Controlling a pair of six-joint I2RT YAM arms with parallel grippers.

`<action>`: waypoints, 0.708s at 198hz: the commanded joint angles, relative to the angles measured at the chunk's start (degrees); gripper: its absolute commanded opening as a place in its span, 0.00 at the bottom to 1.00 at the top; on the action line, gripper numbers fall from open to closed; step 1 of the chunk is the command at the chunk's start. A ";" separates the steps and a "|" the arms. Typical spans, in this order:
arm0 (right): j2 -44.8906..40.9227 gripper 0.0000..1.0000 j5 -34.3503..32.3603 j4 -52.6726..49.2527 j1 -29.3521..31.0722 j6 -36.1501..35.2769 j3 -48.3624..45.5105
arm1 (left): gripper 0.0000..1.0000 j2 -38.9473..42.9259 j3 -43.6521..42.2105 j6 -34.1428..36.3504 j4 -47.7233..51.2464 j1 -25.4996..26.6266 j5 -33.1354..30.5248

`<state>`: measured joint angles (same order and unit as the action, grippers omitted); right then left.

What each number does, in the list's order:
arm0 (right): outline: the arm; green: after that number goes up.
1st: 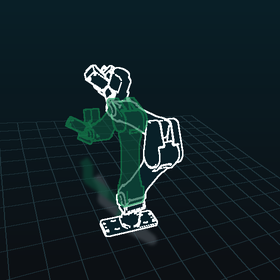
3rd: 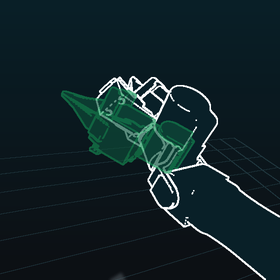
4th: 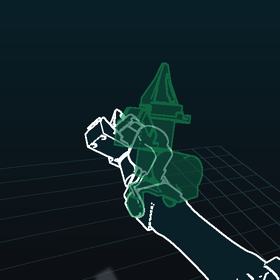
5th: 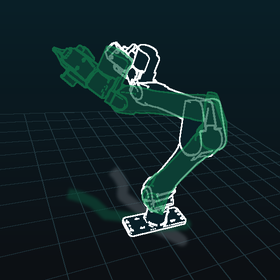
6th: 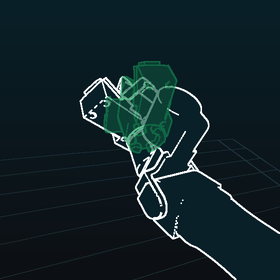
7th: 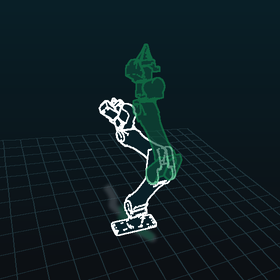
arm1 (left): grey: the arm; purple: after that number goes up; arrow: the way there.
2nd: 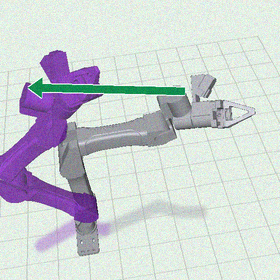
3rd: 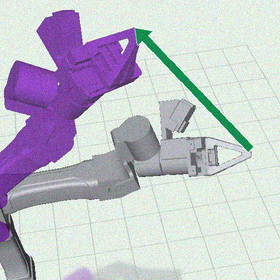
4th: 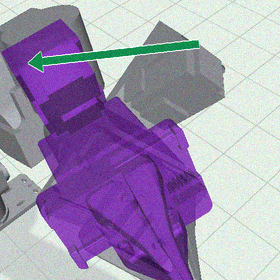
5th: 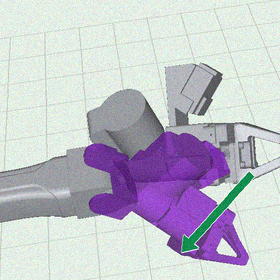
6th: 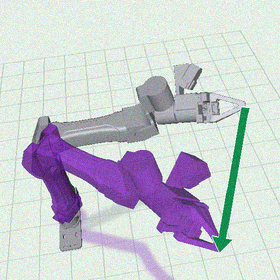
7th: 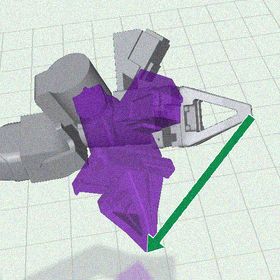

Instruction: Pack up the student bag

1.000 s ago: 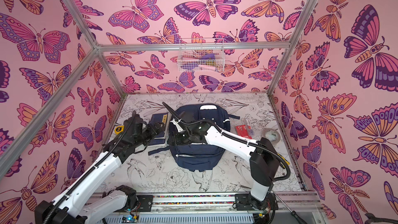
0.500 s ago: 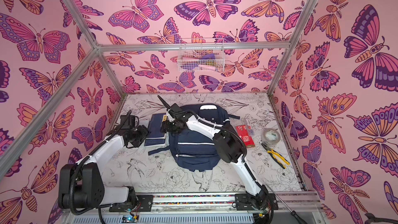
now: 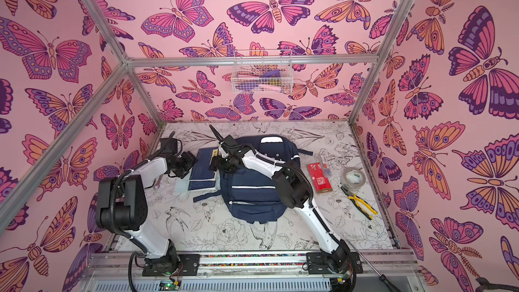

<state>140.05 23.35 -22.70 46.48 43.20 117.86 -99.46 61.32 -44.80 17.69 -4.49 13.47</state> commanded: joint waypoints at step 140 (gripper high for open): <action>4.02 0.46 5.23 3.61 -2.09 4.44 4.05 | 0.65 -0.56 -1.29 -0.34 -0.62 2.07 4.22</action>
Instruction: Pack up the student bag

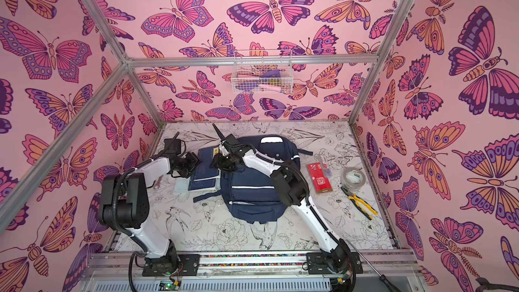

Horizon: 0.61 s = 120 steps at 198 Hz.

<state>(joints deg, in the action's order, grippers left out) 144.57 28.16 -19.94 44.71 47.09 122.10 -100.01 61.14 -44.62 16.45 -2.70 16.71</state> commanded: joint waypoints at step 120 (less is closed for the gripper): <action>-12.89 0.00 0.02 2.74 -0.33 -3.02 -7.44 | 0.78 13.19 -2.52 -0.50 2.80 0.06 -1.32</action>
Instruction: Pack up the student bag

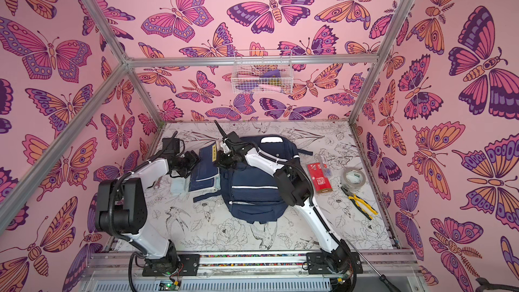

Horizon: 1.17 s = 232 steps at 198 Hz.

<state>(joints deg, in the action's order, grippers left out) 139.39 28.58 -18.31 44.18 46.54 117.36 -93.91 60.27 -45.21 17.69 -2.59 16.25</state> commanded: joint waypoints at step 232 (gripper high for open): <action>-63.77 0.47 4.08 29.62 -0.09 5.79 -59.38 | 0.00 27.08 -29.02 -37.88 -70.95 12.91 36.57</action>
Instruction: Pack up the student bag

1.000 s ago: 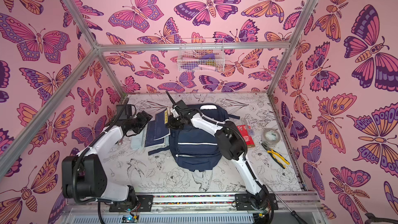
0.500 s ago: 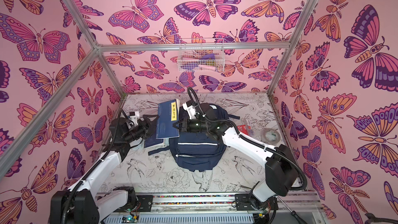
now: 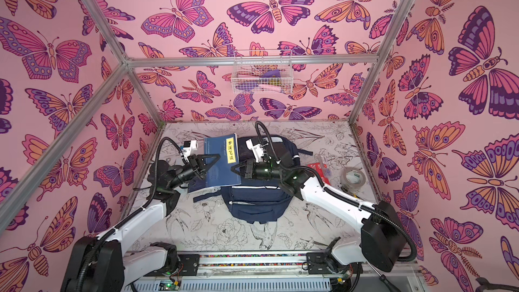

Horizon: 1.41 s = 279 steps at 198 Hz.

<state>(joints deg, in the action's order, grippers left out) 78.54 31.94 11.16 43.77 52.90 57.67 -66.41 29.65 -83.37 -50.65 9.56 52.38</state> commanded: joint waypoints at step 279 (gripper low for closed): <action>-26.21 0.00 3.15 -30.27 -24.95 -11.41 -9.57 | 0.89 1.51 29.69 58.12 75.12 14.29 -25.63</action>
<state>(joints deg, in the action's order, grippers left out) 56.84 39.31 -11.90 22.13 44.47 49.65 -61.28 57.04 -39.11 6.42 20.64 40.05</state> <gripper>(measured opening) 0.125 0.928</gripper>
